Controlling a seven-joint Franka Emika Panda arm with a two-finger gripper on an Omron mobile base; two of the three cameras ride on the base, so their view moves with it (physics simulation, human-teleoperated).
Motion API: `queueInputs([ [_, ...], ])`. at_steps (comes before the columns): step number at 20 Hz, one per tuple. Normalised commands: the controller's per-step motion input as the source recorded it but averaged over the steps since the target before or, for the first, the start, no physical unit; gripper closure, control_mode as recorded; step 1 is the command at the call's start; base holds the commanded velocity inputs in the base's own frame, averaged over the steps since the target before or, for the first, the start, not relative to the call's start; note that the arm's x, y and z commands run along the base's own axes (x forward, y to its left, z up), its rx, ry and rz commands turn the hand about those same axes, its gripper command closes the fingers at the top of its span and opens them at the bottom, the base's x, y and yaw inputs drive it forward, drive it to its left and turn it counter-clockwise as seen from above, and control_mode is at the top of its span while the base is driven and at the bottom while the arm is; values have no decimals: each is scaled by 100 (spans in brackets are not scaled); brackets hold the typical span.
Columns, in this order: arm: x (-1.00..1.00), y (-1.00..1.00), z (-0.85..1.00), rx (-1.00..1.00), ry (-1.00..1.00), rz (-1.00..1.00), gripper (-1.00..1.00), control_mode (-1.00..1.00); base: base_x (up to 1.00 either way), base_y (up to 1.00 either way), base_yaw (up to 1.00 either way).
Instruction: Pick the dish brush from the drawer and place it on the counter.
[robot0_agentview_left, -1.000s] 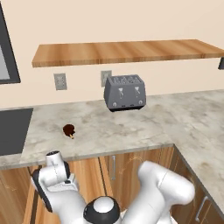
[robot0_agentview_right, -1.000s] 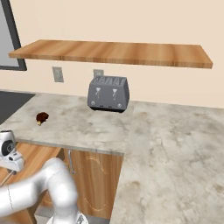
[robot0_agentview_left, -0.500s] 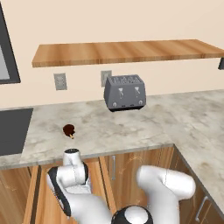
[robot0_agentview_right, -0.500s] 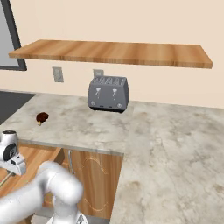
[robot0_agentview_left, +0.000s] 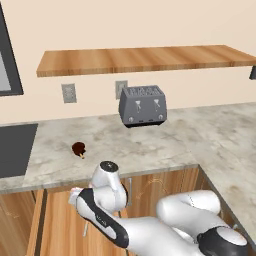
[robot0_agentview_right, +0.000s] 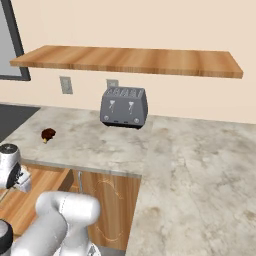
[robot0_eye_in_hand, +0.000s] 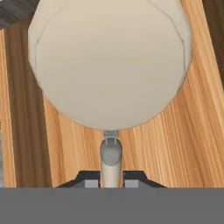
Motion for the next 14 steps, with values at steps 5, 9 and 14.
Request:
queueInputs([
  [5, 0, 0, 100, 16, -38, 0, 100, -100, 0, 0, 0],
  [9, 25, 0, 100, 11, -34, -5, 100, -100, 0, 0, 0],
  [14, 89, -8, 100, 2, -27, -23, 100, -100, 0, 0, 0],
])
